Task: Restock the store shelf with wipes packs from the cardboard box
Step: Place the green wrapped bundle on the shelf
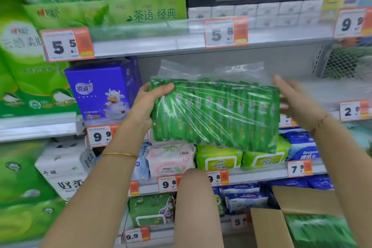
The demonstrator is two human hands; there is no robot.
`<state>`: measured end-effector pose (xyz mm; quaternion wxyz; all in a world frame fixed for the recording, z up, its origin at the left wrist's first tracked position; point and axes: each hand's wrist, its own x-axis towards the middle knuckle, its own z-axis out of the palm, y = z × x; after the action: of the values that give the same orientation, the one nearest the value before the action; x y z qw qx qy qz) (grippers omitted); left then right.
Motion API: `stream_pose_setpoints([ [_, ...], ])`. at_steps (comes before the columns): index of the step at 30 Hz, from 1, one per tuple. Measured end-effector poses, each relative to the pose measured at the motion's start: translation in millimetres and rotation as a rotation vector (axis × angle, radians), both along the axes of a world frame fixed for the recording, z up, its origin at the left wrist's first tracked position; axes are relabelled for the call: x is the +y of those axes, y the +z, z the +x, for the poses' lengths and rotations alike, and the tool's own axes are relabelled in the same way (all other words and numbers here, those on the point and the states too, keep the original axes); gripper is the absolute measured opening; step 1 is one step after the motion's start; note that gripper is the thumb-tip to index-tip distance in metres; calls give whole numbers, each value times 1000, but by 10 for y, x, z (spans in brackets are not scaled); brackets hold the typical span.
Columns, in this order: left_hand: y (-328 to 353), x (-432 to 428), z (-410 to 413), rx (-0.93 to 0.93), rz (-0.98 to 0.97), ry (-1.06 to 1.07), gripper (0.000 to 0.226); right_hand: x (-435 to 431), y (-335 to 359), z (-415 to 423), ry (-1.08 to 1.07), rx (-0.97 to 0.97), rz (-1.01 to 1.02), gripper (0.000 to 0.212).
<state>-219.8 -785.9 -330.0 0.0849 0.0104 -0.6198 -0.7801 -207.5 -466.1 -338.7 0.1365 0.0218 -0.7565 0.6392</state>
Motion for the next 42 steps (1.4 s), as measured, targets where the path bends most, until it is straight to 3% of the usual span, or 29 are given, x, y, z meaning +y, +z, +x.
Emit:
stream_pose_setpoints([
  [2, -32, -66, -93, -58, 37, -1, 127, -67, -235, 41, 304, -158, -262, 57],
  [3, -32, -75, -123, -81, 52, -6, 118, -107, -301, 55, 403, -181, -325, 67],
  [5, 30, -57, -145, -101, 31, -13, 75, -157, -327, 11, 467, -143, -371, 78],
  [7, 107, -59, -210, -140, -12, -22, 51, -203, -248, -63, 458, -102, -402, 59],
  [10, 214, -82, -332, -201, -27, -51, 45, -285, -71, -209, 401, -153, -484, 28],
  [14, 290, -136, -515, -237, -74, -175, 14, -379, 39, -464, 319, -303, -559, 39],
  [18, 336, -199, -757, -235, -137, -262, 9, -471, 67, -766, 255, -359, -630, 40],
  [22, 248, -219, -1142, -235, -153, -178, 12, -585, 83, -1183, 211, -345, -536, 40],
  [26, 43, -241, -1554, -94, -203, 13, 48, -628, -35, -1624, 163, -354, -375, 50],
  [29, -107, -256, -1768, 18, -339, 131, 64, -665, -131, -1910, 127, -315, -297, 62],
  [33, -294, -319, -1938, 88, -603, 286, 61, -745, -187, -2067, 103, -141, -56, 48],
  [37, -436, -413, -2070, -33, -756, 345, 68, -853, -262, -2112, 103, -185, 171, 54],
  [42, -463, -359, -2136, -211, -817, 396, 66, -991, -77, -2123, 12, -482, 347, 51],
])
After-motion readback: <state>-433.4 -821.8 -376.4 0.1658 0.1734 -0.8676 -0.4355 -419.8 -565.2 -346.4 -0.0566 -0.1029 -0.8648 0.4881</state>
